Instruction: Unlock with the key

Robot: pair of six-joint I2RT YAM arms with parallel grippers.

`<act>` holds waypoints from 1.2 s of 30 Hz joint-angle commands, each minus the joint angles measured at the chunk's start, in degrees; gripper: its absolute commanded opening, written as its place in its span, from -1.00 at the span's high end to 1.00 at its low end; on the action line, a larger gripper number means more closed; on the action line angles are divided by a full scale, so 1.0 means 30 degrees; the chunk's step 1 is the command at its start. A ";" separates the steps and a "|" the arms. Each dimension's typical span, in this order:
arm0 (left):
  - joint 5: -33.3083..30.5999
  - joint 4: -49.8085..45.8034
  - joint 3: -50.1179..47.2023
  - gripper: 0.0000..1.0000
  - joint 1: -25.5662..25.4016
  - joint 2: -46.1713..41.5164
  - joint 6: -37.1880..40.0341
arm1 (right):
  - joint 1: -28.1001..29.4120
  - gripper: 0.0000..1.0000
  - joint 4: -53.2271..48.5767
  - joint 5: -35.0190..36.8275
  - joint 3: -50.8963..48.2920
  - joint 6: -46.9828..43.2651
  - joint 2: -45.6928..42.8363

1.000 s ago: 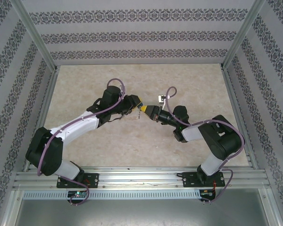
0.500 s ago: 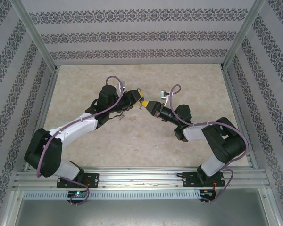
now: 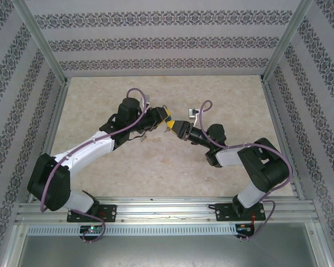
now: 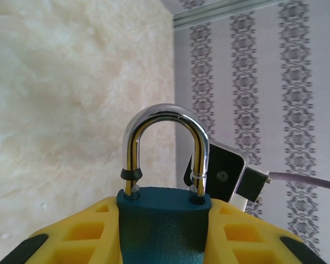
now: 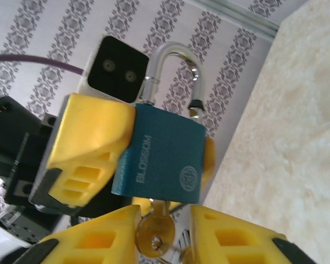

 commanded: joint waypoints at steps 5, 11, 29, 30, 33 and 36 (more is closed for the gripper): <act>-0.2317 -0.6357 0.2166 0.58 -0.0103 -0.0431 0.1108 | -0.1115 0.29 -0.2869 -0.0632 -0.1744 -0.1624 -0.1075; -0.2397 -0.6596 0.2186 0.58 -0.0111 0.0036 0.0505 | -0.1340 0.21 -0.5523 0.0030 -0.2019 -0.3043 -0.2521; -0.1647 -0.6699 0.2673 0.55 -0.0381 0.0480 0.0239 | 0.1781 -0.09 -1.0733 0.4629 -0.0105 -0.8651 -0.5742; -0.1607 -0.6702 0.2691 0.54 -0.0410 0.0483 0.0239 | 0.1928 -0.09 -1.0641 0.4766 -0.0007 -0.8777 -0.5625; -0.1550 -0.6732 0.2733 0.51 -0.0454 0.0522 0.0185 | 0.2301 -0.10 -1.0494 0.5066 0.0349 -0.8919 -0.5086; -0.1542 -0.6702 0.2778 0.51 -0.0524 0.0554 0.0180 | 0.2576 -0.10 -1.0144 0.5410 0.0580 -0.8904 -0.4569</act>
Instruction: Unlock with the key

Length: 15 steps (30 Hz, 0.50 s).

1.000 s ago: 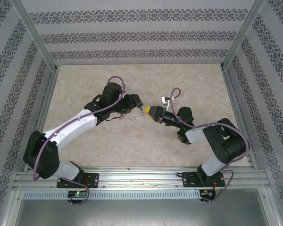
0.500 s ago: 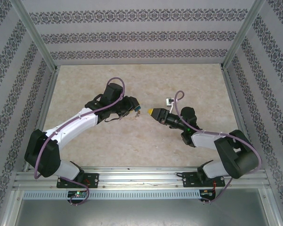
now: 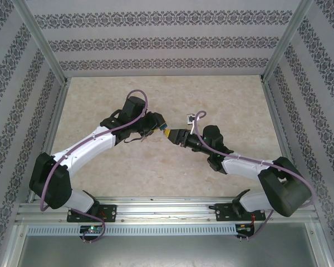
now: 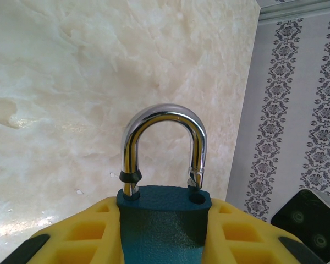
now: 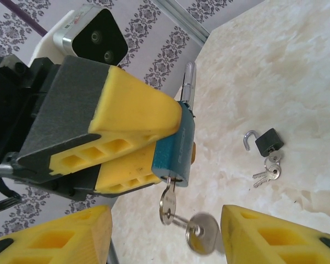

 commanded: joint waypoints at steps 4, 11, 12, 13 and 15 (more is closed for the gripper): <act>0.0274 0.0043 0.0688 0.51 -0.0355 0.0071 -0.0211 | 0.0477 -0.10 0.0520 0.1273 0.0930 -0.0808 0.0823; 0.0592 0.0464 0.0680 0.50 -0.0430 0.0100 -0.0518 | 0.0679 0.00 0.0694 0.1588 0.1509 -0.0992 0.1477; 0.0686 0.0605 0.0631 0.50 -0.0441 0.0129 -0.0631 | 0.0683 0.01 0.0695 0.1657 0.1577 -0.0967 0.1601; 0.0805 0.0773 0.0620 0.50 -0.0441 0.0157 -0.0765 | 0.0711 0.03 0.0843 0.1779 0.1585 -0.0915 0.1743; 0.1161 0.1312 0.0510 0.50 -0.0498 0.0217 -0.1143 | 0.0715 0.07 0.1101 0.1824 0.1665 -0.0824 0.1981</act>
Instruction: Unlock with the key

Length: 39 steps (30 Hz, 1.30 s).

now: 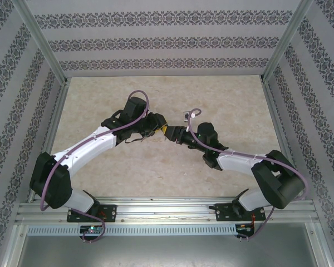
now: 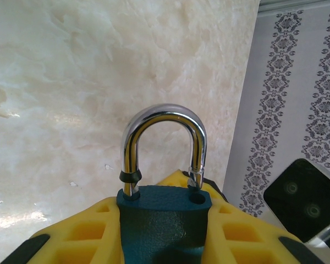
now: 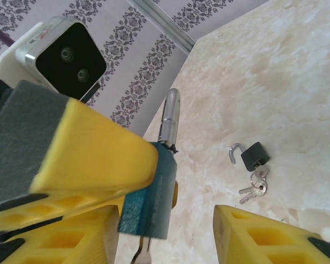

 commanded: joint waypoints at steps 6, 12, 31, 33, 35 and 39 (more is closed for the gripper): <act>0.1531 0.2504 0.0183 0.50 -0.0310 0.0369 -0.1479 | 0.0300 0.51 0.1289 0.0639 0.0770 -0.0482 0.0524; 0.0922 0.1986 -0.0018 0.34 -0.0201 -0.0027 -0.1015 | 0.0221 0.92 0.0850 0.0575 0.0574 -0.0644 0.0164; 0.2646 0.4402 -0.1494 -0.08 0.2964 -0.3391 0.2819 | -0.1905 0.99 -0.3347 -0.7145 0.0521 -0.1789 -0.2840; 0.4451 0.5377 -0.1092 -0.09 0.3231 -0.2922 0.3153 | -0.2191 0.99 -0.3347 -0.8368 0.0616 -0.1624 -0.3011; 0.6006 0.5687 -0.0427 -0.11 0.3264 -0.2199 0.3603 | -0.2382 0.99 -0.3108 -0.9465 0.0761 -0.1334 -0.3148; 0.8395 0.7601 -0.0414 -0.13 0.3231 -0.0994 0.3143 | -0.2619 0.98 -0.2271 -1.0753 0.1042 -0.0483 -0.3306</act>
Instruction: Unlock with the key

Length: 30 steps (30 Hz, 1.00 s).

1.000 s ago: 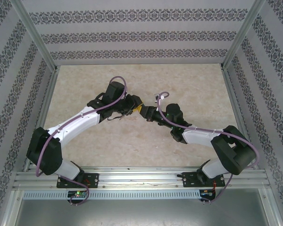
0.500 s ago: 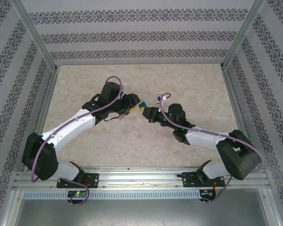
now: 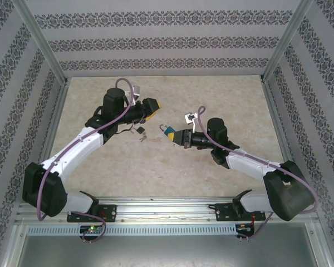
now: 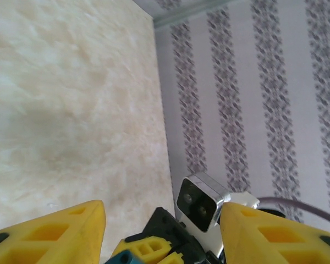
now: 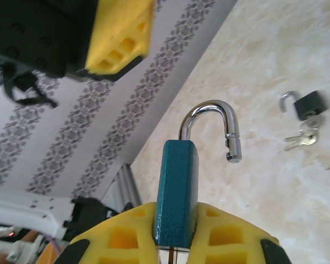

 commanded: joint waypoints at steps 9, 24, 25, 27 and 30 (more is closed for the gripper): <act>0.4857 0.3910 0.0169 -0.13 -0.0922 0.1781 0.0000 | -0.0947 0.98 0.2768 -0.2904 0.0985 0.1631 -0.0448; 0.3883 0.1199 0.0131 -0.05 -0.1068 0.1400 0.1702 | -0.2275 0.98 0.2929 -0.2577 0.0546 0.2024 -0.1269; 0.3752 0.0972 0.0203 -0.02 -0.1076 0.1426 0.1804 | -0.2287 0.98 0.2911 -0.2471 0.0490 0.2052 -0.1353; 0.3735 0.0831 0.0225 0.10 -0.1078 0.1570 0.1900 | -0.2334 0.98 0.2711 -0.2303 0.0409 0.1868 -0.1543; 0.3709 0.0810 0.0142 0.27 -0.1085 0.1630 0.1856 | -0.2456 0.98 0.2610 -0.2242 0.0297 0.1819 -0.1687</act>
